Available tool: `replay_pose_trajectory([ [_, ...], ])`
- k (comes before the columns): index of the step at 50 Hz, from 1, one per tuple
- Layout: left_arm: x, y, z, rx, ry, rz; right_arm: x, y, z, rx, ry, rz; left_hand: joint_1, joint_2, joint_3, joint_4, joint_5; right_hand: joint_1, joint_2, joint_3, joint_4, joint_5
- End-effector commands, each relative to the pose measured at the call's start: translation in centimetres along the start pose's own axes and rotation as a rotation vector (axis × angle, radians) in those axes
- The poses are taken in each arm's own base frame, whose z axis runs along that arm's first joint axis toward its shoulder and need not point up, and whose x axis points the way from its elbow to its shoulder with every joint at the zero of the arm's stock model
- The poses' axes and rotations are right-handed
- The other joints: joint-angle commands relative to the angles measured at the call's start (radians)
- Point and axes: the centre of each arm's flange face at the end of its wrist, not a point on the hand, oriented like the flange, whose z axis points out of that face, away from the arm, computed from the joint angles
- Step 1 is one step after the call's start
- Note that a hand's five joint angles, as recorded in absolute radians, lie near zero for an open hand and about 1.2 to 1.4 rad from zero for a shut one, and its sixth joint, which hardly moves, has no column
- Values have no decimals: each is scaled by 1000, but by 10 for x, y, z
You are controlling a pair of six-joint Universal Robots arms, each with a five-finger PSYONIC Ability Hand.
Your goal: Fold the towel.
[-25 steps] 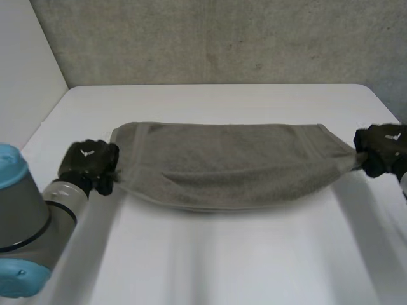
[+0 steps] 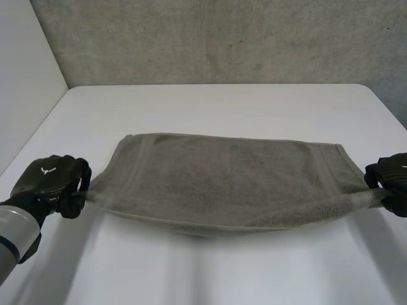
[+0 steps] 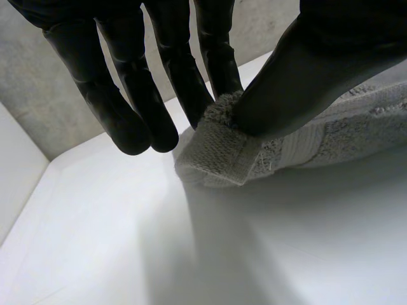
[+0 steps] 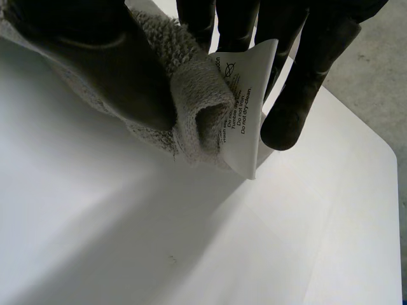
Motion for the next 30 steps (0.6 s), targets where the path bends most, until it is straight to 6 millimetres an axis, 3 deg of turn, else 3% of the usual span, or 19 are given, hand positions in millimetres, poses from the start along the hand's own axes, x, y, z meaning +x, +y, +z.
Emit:
replay_pose_trajectory([
  [1, -7, -18, 15, 51, 22, -2, 13, -10, 6, 45, -31, 9, -32, -89, -147, -113, -238, 79, 98, 96, 62, 68],
  [4, -7, -17, 26, 41, 32, -9, 22, -8, 22, 29, -47, 22, -32, -89, -147, -113, -238, 79, 98, 96, 62, 68],
  [6, -9, -17, 54, 32, 45, -15, 20, -10, 34, 28, -76, 26, -32, -89, -147, -113, -238, 79, 98, 96, 62, 68],
  [7, -9, -17, 54, 32, 45, -15, 20, -10, 34, 28, -76, 26, -32, -89, -147, -113, -238, 79, 98, 96, 62, 68],
  [9, -4, -14, 81, 14, 68, -27, 8, -19, 57, 27, -128, 35, -32, -89, -147, -113, -238, 79, 98, 96, 62, 68],
  [10, -4, -14, 81, 14, 68, -27, 8, -19, 57, 27, -128, 35, -32, -89, -147, -113, -238, 79, 98, 96, 62, 68],
  [11, 0, -14, 96, 11, 75, -32, 6, -24, 69, 20, -129, 36, -32, -89, -147, -113, -238, 79, 98, 96, 62, 68],
  [12, 0, -14, 96, 11, 75, -32, 7, -25, 82, 9, -116, 40, -32, -89, -147, -113, -238, 79, 98, 96, 62, 68],
  [13, 4, -14, 111, 11, 79, -35, 7, -25, 82, 9, -116, 40, -32, -89, -147, -113, -238, 79, 98, 96, 62, 68],
  [14, 8, -15, 124, 17, 75, -36, 9, -25, 95, -3, -100, 43, -32, -89, -147, -113, -238, 79, 98, 96, 62, 68],
  [15, 8, -15, 124, 17, 75, -36, 11, -23, 109, -14, -82, 51, -32, -89, -147, -113, -238, 79, 98, 96, 62, 68],
  [16, 10, -15, 138, 24, 62, -38, 11, -23, 110, -14, -82, 51, -32, -89, -147, -113, -238, 79, 98, 96, 62, 68],
  [17, 12, -17, 152, 37, 50, -38, 15, -23, 122, -18, -64, 59, -32, -89, -147, -113, -238, 79, 98, 96, 62, 68],
  [18, 12, -17, 152, 37, 50, -38, 15, -23, 122, -18, -64, 59, -32, -89, -147, -113, -238, 79, 98, 96, 62, 68],
  [20, 12, -20, 178, 70, 22, -35, 12, -23, 146, -16, -47, 82, -32, -89, -147, -113, -238, 79, 98, 96, 62, 68],
  [30, 28, -24, 235, 168, -5, -19, 15, -30, 193, 88, 95, 122, -32, -89, -147, -113, -238, 79, 98, 96, 62, 68],
])
